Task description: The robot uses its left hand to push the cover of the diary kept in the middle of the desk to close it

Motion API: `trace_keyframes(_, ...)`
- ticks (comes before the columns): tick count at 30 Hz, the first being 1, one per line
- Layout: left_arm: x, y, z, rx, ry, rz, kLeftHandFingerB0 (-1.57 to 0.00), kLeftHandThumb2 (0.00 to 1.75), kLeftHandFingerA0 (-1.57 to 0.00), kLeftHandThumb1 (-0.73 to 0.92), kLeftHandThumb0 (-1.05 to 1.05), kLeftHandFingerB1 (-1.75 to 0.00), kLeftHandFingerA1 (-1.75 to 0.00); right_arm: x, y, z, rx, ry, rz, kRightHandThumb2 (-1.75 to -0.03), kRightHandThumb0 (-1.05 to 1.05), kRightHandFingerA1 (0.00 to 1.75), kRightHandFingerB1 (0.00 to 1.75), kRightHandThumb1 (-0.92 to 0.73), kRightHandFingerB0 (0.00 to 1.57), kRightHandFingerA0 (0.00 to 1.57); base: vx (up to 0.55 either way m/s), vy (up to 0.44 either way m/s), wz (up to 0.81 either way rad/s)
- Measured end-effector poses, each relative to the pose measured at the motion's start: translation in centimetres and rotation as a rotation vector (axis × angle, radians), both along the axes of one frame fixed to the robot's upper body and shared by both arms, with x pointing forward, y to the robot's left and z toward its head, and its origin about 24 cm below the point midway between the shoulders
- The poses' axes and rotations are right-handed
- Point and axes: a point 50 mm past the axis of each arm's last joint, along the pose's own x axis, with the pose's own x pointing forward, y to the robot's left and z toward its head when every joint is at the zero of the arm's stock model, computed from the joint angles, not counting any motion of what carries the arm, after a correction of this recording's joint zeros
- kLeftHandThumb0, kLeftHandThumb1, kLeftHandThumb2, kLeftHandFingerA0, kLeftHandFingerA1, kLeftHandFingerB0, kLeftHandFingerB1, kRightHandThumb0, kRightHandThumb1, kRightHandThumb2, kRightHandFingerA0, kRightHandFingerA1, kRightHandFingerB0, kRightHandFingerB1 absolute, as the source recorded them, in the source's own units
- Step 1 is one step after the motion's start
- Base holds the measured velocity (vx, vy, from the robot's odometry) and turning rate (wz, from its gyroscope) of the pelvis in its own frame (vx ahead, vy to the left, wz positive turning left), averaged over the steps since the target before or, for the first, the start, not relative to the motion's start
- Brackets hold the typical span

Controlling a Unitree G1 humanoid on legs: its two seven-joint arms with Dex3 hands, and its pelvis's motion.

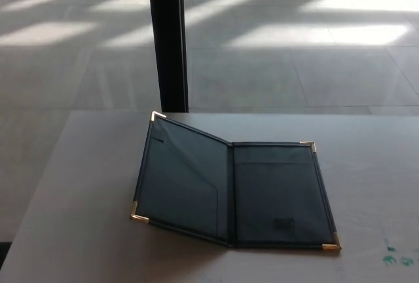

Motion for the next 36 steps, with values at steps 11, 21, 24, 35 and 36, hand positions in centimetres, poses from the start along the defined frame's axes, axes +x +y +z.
trace_keyframes(11,0.3,1.7,3.2,-0.057,-0.158,0.169,-0.42,0.71,-0.51,0.92,-0.74,-0.43,-0.47,0.0,-1.9,3.4,0.039,-0.198,-0.077,-0.97,-1.03,0.78,0.57,-0.70,0.69,0.92,0.00,0.000,0.00)
trace_keyframes(21,7.6,-4.0,10.2,-0.086,-0.455,0.013,-0.30,0.77,-0.38,0.92,-0.68,-0.42,-0.46,0.4,-1.9,3.7,0.066,-0.214,-0.073,-1.22,-0.92,0.77,0.57,-0.69,0.69,0.95,0.00,0.000,0.00)
trace_keyframes(24,10.4,-7.9,12.0,-0.151,-0.522,-0.100,-0.32,0.75,-0.41,0.92,-0.69,-0.43,-0.47,0.4,-1.9,3.7,0.071,-0.213,-0.077,-1.25,-0.99,0.75,0.57,-0.74,0.70,0.93,0.00,0.000,0.00)
trace_keyframes(35,14.1,-18.8,11.7,-0.361,-0.448,-0.319,-0.31,0.70,-0.38,0.92,-0.74,-0.48,-0.56,0.8,-1.7,3.6,0.094,-0.221,-0.080,-1.19,-0.90,0.78,0.61,-0.67,0.72,0.95,0.00,0.000,0.00)
trace_keyframes(36,14.1,-19.1,11.4,-0.371,-0.432,-0.314,-0.35,0.70,-0.41,0.92,-0.71,-0.48,-0.55,0.8,-1.7,3.6,0.094,-0.222,-0.080,-0.68,-0.99,0.74,0.54,-0.91,0.73,0.96,0.00,0.000,0.00)
